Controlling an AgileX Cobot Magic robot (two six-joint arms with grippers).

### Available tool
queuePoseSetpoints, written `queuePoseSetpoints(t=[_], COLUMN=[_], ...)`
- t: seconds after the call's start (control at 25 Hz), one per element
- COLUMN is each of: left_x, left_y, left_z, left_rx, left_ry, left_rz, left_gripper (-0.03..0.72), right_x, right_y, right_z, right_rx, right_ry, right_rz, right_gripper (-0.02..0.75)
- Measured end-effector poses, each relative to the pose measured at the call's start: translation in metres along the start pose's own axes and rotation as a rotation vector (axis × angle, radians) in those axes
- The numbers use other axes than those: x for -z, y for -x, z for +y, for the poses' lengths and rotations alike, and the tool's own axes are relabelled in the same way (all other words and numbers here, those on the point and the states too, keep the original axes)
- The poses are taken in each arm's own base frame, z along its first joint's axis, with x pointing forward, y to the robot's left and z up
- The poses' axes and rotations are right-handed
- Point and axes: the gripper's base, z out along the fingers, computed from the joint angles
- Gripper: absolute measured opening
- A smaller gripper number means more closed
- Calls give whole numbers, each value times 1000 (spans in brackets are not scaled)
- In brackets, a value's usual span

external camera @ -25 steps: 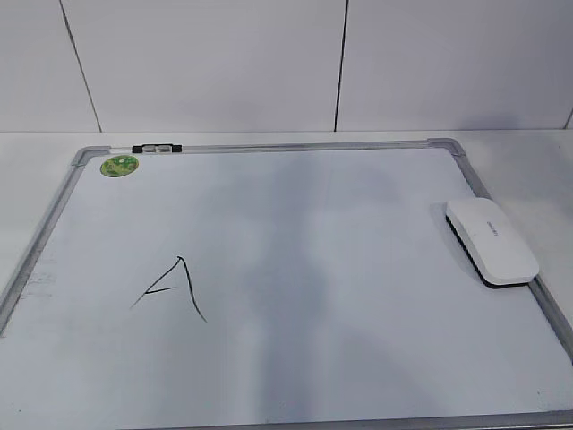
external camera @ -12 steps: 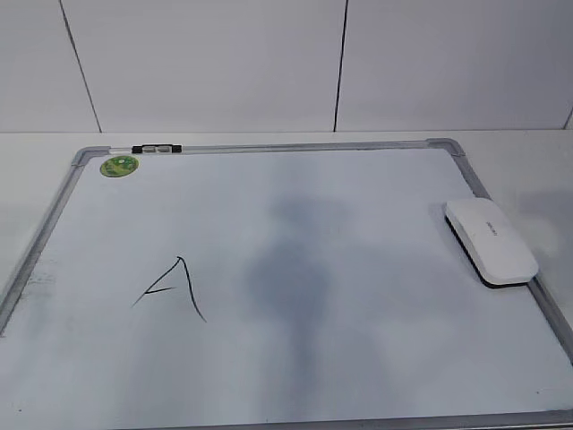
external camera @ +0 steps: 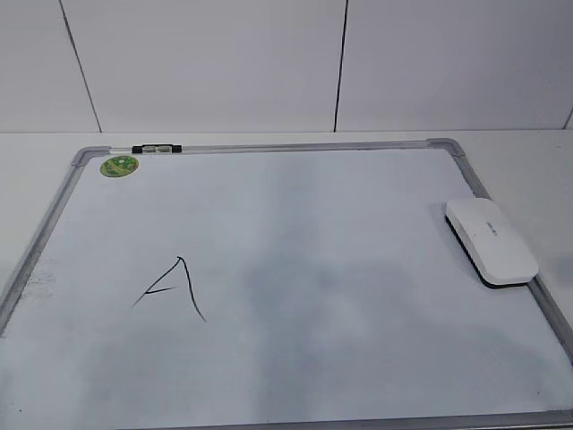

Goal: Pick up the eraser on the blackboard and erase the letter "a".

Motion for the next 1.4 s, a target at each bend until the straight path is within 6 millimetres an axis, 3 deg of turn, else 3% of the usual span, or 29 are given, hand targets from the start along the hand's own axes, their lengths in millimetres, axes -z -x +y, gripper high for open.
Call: queuePoseSetpoints(t=[0.16,0.48,1.4], left_x=[-7,-14,-15], left_y=[-4,0,0], left_z=[2,7,8], left_rx=[1,-5,-6], left_ry=[11,55,58], left_rz=[-6,-75,-95], left_gripper=[418,419,413], right_x=[-19,-29,-30], right_y=[-11,-14,-14], right_z=[1,1,1], right_rx=[10,16,16], right_ry=[-10,-14,-17], right_rz=[29,18,23], right_gripper=[594,594,594])
